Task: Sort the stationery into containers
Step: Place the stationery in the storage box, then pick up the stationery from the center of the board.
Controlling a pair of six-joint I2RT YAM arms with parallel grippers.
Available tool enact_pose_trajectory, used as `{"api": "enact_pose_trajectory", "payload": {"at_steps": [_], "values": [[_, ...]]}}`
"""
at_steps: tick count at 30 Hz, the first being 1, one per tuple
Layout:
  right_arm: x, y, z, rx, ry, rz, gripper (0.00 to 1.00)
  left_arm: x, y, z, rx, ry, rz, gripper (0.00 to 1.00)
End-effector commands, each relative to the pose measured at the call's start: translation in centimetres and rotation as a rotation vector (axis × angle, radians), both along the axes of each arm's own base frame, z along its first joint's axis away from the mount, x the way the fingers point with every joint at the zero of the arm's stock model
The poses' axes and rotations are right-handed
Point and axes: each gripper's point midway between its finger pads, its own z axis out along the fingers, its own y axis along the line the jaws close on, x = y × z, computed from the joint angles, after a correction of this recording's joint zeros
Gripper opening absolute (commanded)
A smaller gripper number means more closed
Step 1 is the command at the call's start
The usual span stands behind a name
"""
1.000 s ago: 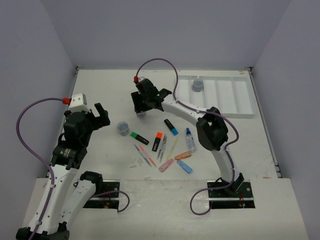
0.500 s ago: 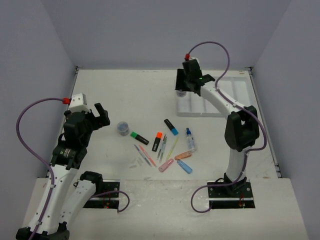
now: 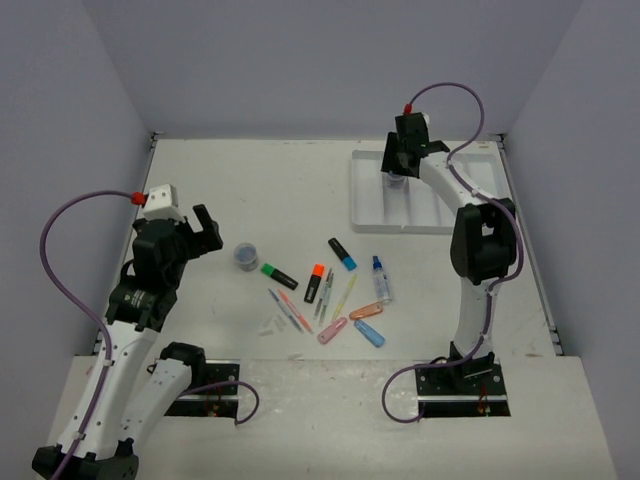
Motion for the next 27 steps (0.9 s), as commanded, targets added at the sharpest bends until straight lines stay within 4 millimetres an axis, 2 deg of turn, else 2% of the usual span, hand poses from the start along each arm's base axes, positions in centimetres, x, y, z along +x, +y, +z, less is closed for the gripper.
{"api": "enact_pose_trajectory", "payload": {"at_steps": [1, 3, 5, 6, 8, 15, 18, 19, 21, 23, 24, 26, 27], "values": [[1.2, -0.1, 1.4, -0.010, -0.045, -0.007, 0.05, 0.4, -0.2, 0.6, -0.007, -0.031, -0.009, 1.00], [1.0, -0.2, 1.1, -0.006, -0.038, -0.015, 0.17, 0.5, -0.2, 0.5, -0.007, -0.030, -0.010, 1.00], [0.8, -0.1, 0.9, -0.006, -0.032, -0.014, 0.50, 0.5, -0.3, 0.4, -0.006, -0.025, -0.012, 1.00], [0.7, -0.2, 1.0, -0.006, -0.033, -0.017, 0.63, 0.5, -0.2, 0.5, -0.005, -0.025, -0.011, 1.00], [0.4, -0.4, 0.9, -0.008, -0.026, -0.021, 0.66, 0.6, -0.3, 0.5, -0.006, -0.026, -0.014, 1.00], [-0.6, 0.8, 3.8, 0.008, -0.071, 0.011, 0.73, 0.5, -0.3, 0.5, -0.007, -0.027, -0.016, 1.00], [-1.7, 3.2, 4.3, 0.032, -0.062, 0.077, 0.73, 0.5, -0.2, 0.5, -0.005, -0.029, -0.008, 1.00], [-2.3, 4.3, 4.8, 0.037, -0.073, 0.113, 0.73, 0.5, -0.1, 0.6, -0.004, -0.030, -0.006, 1.00], [-4.1, 8.8, 5.5, 0.044, -0.084, 0.221, 0.73, 0.5, 0.1, 0.6, 0.000, -0.029, 0.006, 1.00], [-7.1, 15.1, 5.9, 0.081, -0.089, 0.386, 0.74, 0.4, 0.7, 0.8, 0.003, -0.033, 0.038, 1.00], [-9.1, 18.5, 5.8, 0.111, -0.079, 0.475, 0.77, 0.4, 0.9, 0.8, 0.003, -0.035, 0.054, 1.00], [-11.4, 22.6, 5.8, 0.133, -0.075, 0.568, 0.90, 0.3, 1.1, 0.8, 0.005, -0.033, 0.064, 1.00], [-13.7, 25.7, 5.6, 0.141, -0.069, 0.634, 0.98, 0.3, 1.1, 0.9, 0.004, -0.036, 0.066, 1.00]]}}
